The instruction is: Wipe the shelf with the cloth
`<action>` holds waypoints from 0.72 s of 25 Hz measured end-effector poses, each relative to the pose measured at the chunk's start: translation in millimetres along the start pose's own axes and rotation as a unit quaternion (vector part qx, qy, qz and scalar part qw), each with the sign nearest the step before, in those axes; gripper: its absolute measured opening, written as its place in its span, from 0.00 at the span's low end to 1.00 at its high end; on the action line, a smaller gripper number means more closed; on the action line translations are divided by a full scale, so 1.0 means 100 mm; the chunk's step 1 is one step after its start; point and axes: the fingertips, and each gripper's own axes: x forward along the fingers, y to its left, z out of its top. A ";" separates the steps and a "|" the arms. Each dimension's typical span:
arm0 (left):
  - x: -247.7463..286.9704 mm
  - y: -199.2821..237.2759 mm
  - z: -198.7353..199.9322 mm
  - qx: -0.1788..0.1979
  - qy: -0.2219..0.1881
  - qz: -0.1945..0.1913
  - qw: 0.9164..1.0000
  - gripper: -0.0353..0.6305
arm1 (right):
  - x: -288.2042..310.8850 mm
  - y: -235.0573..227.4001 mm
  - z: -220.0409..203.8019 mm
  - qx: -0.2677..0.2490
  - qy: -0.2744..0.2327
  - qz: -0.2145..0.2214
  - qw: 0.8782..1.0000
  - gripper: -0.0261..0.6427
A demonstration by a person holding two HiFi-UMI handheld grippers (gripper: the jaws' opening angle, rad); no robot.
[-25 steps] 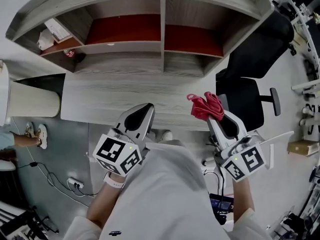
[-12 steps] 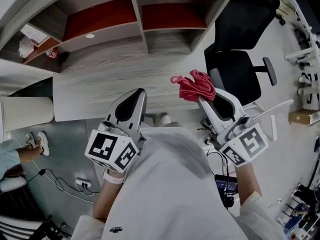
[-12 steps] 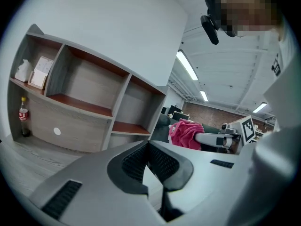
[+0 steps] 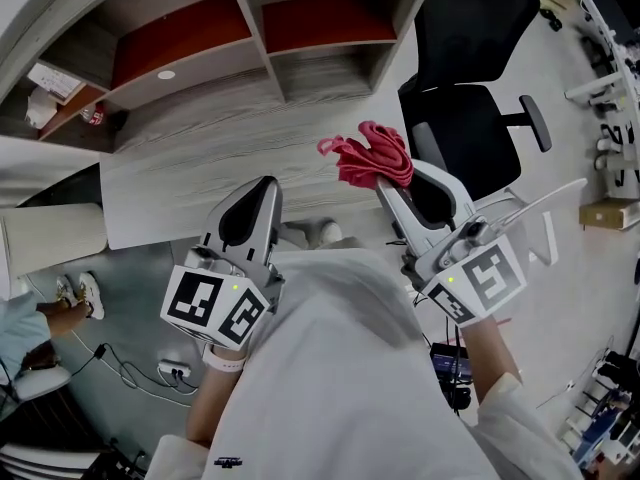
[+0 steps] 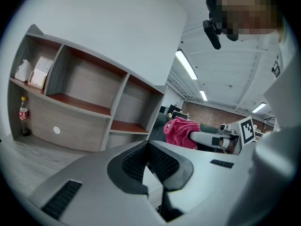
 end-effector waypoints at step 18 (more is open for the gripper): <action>0.03 -0.13 -0.04 -0.005 0.003 -0.004 1.000 0.06 | -0.01 0.02 0.03 0.003 0.009 -0.008 1.000 0.17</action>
